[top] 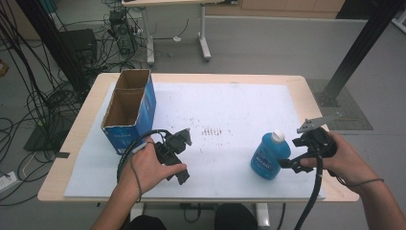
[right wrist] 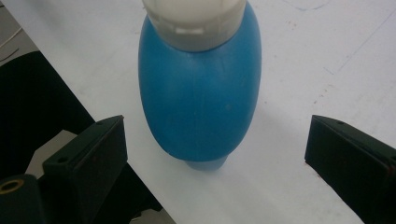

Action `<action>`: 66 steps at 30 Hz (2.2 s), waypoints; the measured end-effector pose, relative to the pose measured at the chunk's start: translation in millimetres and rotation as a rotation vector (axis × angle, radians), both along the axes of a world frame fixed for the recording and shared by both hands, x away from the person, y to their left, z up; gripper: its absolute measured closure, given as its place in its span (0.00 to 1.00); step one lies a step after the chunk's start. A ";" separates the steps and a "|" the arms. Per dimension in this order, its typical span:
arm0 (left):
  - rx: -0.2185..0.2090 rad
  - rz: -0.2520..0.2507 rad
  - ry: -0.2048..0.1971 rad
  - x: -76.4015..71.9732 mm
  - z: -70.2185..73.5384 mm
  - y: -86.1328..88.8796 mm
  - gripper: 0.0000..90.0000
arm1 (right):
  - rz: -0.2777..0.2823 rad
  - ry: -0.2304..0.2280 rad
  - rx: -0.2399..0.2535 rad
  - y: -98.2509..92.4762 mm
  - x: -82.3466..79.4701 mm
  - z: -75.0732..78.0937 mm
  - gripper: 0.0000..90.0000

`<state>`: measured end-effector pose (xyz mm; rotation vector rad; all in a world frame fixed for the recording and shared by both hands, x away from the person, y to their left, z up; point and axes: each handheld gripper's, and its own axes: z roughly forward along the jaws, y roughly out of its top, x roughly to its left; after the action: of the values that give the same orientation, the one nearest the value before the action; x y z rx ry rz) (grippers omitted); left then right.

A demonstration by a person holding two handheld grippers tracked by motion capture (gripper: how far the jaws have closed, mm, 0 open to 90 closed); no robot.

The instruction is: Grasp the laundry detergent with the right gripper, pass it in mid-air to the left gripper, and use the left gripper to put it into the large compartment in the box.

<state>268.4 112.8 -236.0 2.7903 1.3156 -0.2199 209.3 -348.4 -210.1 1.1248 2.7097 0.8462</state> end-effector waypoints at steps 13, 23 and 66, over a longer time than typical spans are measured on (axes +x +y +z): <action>0.002 -0.005 0.003 -0.4 -1.6 -0.4 0.08 | 0.000 0.000 0.012 -4.5 -5.6 -12.2 0.06; 0.000 -0.002 -0.002 -2.0 -1.1 0.4 0.08 | -0.003 -0.002 0.016 -6.4 -9.5 -20.6 0.06; 0.007 0.006 -0.007 -4.5 -1.8 5.1 0.08 | -0.015 -0.013 0.074 -13.7 -23.2 -56.2 0.05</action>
<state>264.0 117.8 -237.8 2.7898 1.3260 -0.2054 186.2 -362.2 -266.2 1.1479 2.6772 0.9552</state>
